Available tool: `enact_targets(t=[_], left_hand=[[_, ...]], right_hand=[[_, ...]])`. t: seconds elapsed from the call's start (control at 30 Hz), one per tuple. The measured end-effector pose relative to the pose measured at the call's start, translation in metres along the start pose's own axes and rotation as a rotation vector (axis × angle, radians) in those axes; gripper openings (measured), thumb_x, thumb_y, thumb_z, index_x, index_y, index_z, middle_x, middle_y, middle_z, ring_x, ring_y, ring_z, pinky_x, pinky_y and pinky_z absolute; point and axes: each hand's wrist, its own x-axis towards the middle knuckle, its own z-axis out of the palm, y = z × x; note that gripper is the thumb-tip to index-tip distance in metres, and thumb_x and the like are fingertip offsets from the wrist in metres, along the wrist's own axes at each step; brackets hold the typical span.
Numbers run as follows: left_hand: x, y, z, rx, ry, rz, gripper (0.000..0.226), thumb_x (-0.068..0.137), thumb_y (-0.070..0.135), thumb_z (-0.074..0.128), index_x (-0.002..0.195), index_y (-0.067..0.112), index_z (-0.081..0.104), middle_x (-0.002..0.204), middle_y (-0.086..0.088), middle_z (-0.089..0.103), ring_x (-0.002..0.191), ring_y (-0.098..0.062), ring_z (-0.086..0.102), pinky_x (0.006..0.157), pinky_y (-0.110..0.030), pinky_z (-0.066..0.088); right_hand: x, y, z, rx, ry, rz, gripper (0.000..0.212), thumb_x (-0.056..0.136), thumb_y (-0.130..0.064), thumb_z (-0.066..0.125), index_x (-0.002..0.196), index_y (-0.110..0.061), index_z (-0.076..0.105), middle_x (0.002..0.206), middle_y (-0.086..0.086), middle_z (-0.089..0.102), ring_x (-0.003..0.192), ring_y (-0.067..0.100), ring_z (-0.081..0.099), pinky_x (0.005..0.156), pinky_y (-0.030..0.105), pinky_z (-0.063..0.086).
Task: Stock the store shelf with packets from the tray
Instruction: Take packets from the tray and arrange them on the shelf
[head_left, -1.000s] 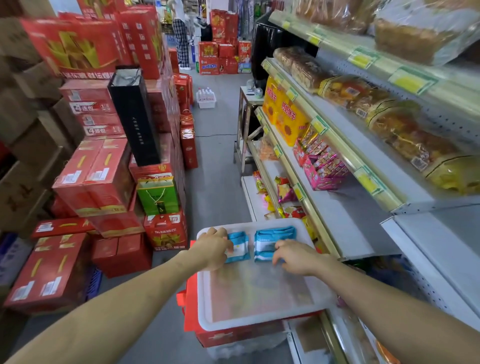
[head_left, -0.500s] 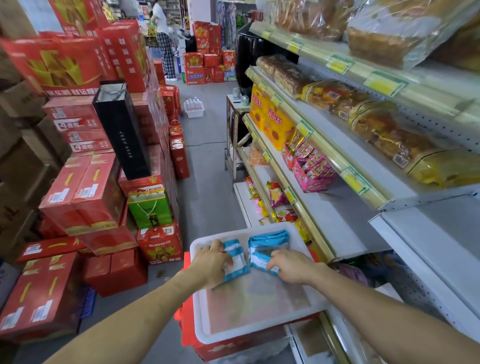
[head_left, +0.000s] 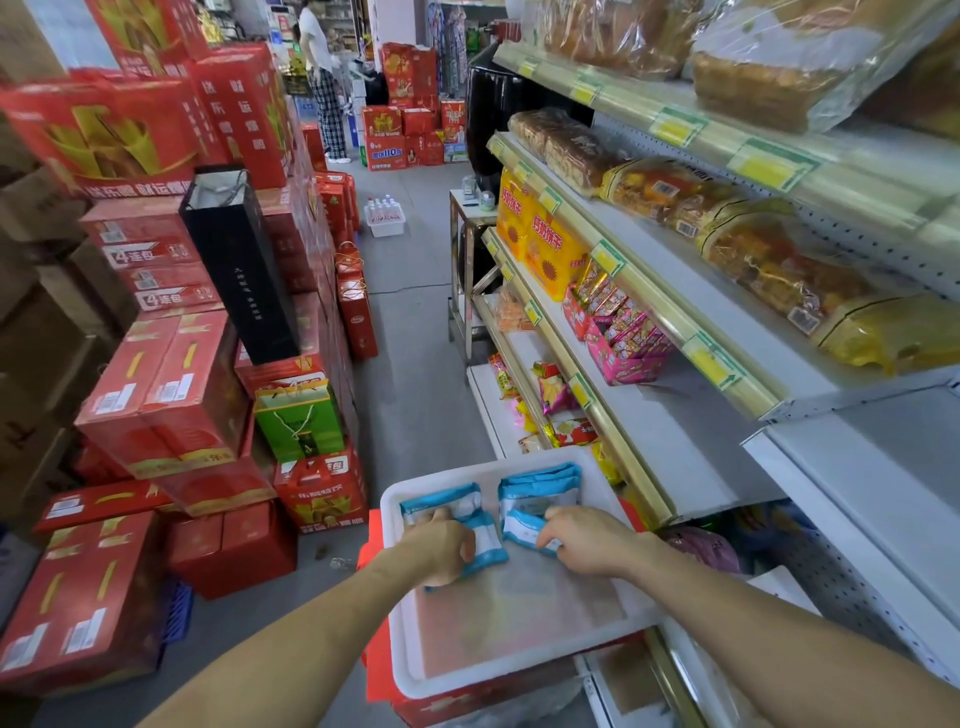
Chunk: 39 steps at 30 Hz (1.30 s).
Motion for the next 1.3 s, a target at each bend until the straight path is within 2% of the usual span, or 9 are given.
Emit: enact_targets(t=[0.23,0.43,0.6,0.67,0.8,0.93,1.07,1.23,1.3], left_hand=[[0.004,-0.003,0.001,-0.093,-0.016,0.031,0.022,0.100,0.023,0.061,0.115,0.036,0.072,0.126,0.000,0.041,0.126,-0.032,0.047,0.111,-0.040,0.044],[0.002,0.006,0.009,-0.080,-0.068,0.008,0.011,0.104,0.039,0.053,0.109,0.035,0.061,0.157,-0.008,0.030,0.148,-0.044,0.021,0.123,-0.059,0.023],[-0.001,0.012,0.003,-0.051,-0.113,0.090,0.018,0.105,0.037,0.050,0.106,0.026,0.065,0.147,-0.005,0.039,0.115,-0.032,0.058,0.106,-0.048,0.051],[-0.002,0.007,0.002,-0.074,-0.129,0.131,0.013,0.102,0.024,0.057,0.107,0.028,0.068,0.136,-0.002,0.048,0.109,-0.029,0.060,0.099,-0.044,0.056],[-0.006,0.002,-0.011,-0.133,-0.182,0.198,0.046,0.084,-0.005,0.061,0.109,0.031,0.074,0.123,0.004,0.066,0.111,-0.025,0.061,0.100,-0.038,0.054],[-0.005,-0.003,-0.054,-0.131,-0.176,0.300,0.047,0.088,0.002,0.059,0.116,0.037,0.074,0.124,0.003,0.069,0.110,-0.025,0.063,0.102,-0.039,0.051],[-0.006,0.002,-0.125,-0.117,-0.122,0.420,0.043,0.091,0.006,0.064,0.108,0.044,0.075,0.119,0.023,0.069,0.102,-0.008,0.061,0.094,-0.025,0.046],[0.000,0.033,-0.236,0.019,-0.049,0.557,0.040,0.093,0.011,0.071,0.106,0.049,0.073,0.118,0.011,0.070,0.103,-0.016,0.064,0.097,-0.041,0.052],[-0.001,0.056,-0.284,0.064,-0.001,0.620,0.039,0.093,0.014,0.072,0.106,0.051,0.072,0.119,0.011,0.067,0.104,-0.017,0.062,0.096,-0.037,0.052]], right_hand=[[-0.001,0.001,0.002,0.032,-0.007,0.004,0.041,0.101,-0.014,0.054,0.136,-0.032,0.067,0.139,0.001,0.059,0.119,0.020,0.059,0.091,0.032,0.052],[0.000,0.003,0.005,0.067,-0.015,0.018,0.039,0.102,-0.016,0.055,0.135,-0.032,0.068,0.139,0.001,0.059,0.118,0.018,0.059,0.089,0.028,0.052],[-0.001,0.005,0.006,0.074,-0.021,0.012,0.039,0.101,-0.014,0.055,0.132,-0.033,0.070,0.140,0.000,0.059,0.120,0.018,0.059,0.091,0.029,0.053],[-0.002,0.007,0.006,0.062,-0.019,0.006,0.040,0.101,-0.011,0.055,0.129,-0.035,0.071,0.140,-0.002,0.060,0.119,0.016,0.058,0.088,0.027,0.051],[-0.007,0.017,-0.002,0.063,0.014,0.039,0.038,0.099,-0.011,0.057,0.119,-0.037,0.075,0.138,-0.005,0.062,0.118,0.015,0.060,0.077,0.023,0.048],[-0.019,0.022,-0.034,0.129,0.061,0.059,0.054,0.095,-0.004,0.048,0.115,-0.047,0.074,0.138,-0.006,0.060,0.110,0.016,0.060,0.082,0.035,0.059],[-0.039,0.027,-0.085,0.160,0.143,0.060,0.060,0.092,-0.001,0.045,0.114,-0.048,0.072,0.140,-0.007,0.056,0.109,0.013,0.054,0.085,0.032,0.054],[-0.088,0.034,-0.171,0.130,0.254,0.098,0.064,0.090,0.005,0.044,0.122,-0.042,0.072,0.135,-0.010,0.061,0.093,0.002,0.057,0.078,0.030,0.053],[-0.116,0.034,-0.210,0.102,0.306,0.104,0.063,0.090,0.005,0.046,0.126,-0.041,0.071,0.136,-0.008,0.062,0.103,0.008,0.057,0.085,0.032,0.049]])
